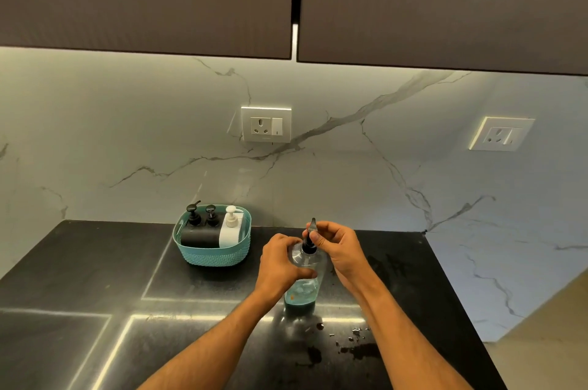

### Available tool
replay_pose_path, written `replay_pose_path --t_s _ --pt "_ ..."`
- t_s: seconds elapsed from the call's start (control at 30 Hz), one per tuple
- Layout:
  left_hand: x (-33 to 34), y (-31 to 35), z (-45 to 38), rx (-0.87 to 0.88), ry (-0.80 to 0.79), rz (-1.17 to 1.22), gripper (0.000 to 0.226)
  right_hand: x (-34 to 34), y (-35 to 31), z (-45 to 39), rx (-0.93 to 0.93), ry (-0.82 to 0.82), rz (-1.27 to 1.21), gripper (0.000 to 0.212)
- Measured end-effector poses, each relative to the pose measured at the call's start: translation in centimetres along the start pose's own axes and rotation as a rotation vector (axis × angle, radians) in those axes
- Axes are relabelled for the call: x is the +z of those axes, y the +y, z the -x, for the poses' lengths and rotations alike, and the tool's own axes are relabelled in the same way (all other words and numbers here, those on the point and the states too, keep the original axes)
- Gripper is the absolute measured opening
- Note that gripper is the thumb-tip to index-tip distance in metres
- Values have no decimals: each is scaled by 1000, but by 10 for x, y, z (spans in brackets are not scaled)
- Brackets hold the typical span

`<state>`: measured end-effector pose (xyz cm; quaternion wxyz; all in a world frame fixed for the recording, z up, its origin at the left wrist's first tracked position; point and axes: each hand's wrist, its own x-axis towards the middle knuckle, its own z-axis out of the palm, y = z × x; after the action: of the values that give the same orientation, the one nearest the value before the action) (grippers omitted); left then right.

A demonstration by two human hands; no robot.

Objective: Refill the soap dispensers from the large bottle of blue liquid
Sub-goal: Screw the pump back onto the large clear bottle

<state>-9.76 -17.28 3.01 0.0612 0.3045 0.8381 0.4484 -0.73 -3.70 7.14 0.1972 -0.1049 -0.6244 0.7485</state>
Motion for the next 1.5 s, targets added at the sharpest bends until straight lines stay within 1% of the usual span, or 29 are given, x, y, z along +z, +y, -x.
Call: replay_pose_path --t_s 0.17,0.27,0.37,0.47,0.57,0.83,0.93,1.0,1.1,1.2,1.27,1.4,1.5 --pt "11 25 -15 38 -2 8 68 -16 -16 -9 -24 95 -71 44" --pt "23 40 -26 54 -11 13 67 -33 -29 -12 -53 129 -63 50" --pt "40 56 -38 59 -30 35 67 -53 -38 -16 -80 173 -6 47" --pt "58 71 -50 76 -44 49 67 -75 -42 -21 -108 273 69 41" --pt "79 86 -63 93 -59 72 66 -98 -46 -27 -145 354 153 39" --pt "125 112 -103 121 -107 81 58 -150 -51 -51 -195 490 341 47" --pt "137 116 -120 121 -121 83 60 -167 -51 -62 -192 492 381 45" --pt "143 116 -130 107 -122 99 65 -177 -51 -69 -178 455 405 45" --pt "151 115 -143 87 -117 111 70 -190 -49 -76 -161 388 486 51" --pt "157 112 -153 87 -116 104 68 -198 -42 -82 -126 327 569 57" --pt "161 110 -158 82 -119 95 67 -203 -35 -86 -95 317 597 56" --pt "168 102 -161 71 -119 87 73 -209 -23 -93 -26 327 646 49" --pt "172 98 -165 73 -106 97 76 -212 -18 -98 -23 330 662 47"
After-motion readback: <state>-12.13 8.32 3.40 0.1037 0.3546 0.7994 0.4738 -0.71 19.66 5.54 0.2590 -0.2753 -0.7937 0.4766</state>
